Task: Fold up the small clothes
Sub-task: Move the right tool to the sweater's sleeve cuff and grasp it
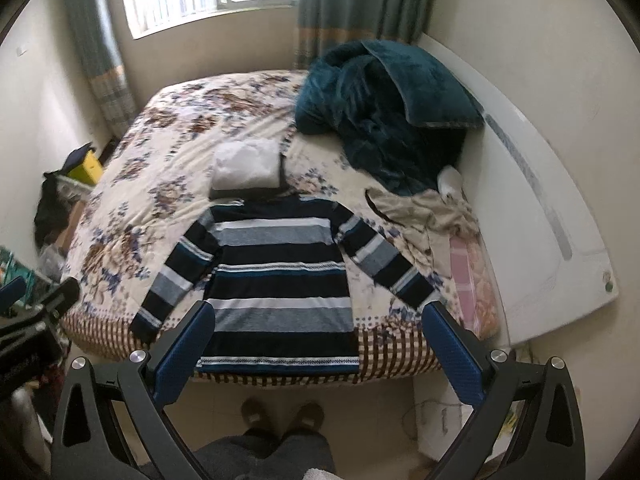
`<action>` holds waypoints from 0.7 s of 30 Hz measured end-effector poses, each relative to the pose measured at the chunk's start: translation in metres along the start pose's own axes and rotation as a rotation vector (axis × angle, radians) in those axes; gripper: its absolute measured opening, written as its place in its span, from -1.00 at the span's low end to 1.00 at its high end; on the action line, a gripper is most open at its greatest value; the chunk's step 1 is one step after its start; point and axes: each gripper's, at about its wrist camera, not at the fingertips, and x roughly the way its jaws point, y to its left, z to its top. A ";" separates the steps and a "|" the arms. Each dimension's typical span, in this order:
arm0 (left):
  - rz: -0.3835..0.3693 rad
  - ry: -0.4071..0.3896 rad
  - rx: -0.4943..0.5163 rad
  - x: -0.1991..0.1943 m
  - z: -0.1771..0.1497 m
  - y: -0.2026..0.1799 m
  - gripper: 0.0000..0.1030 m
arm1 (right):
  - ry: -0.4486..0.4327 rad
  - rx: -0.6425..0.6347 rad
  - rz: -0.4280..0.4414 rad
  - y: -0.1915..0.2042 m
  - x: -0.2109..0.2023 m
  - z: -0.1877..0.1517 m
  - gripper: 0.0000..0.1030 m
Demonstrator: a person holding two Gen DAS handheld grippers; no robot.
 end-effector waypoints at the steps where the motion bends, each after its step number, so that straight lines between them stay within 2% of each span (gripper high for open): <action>1: 0.008 0.006 0.012 0.015 0.002 -0.004 1.00 | 0.011 0.024 -0.015 -0.005 0.012 -0.001 1.00; 4: 0.024 0.033 0.037 0.066 0.006 -0.016 1.00 | 0.054 0.120 -0.053 -0.027 0.060 -0.002 1.00; 9: 0.030 0.107 0.076 0.152 0.014 -0.053 1.00 | 0.133 0.289 -0.140 -0.090 0.163 -0.012 1.00; 14: 0.060 0.171 0.107 0.245 0.019 -0.094 1.00 | 0.248 0.453 -0.198 -0.170 0.290 -0.033 1.00; 18: 0.108 0.259 0.143 0.318 0.012 -0.126 1.00 | 0.367 0.625 -0.238 -0.246 0.399 -0.067 1.00; 21: 0.108 0.367 0.142 0.376 0.003 -0.147 1.00 | 0.450 0.800 -0.244 -0.304 0.475 -0.108 1.00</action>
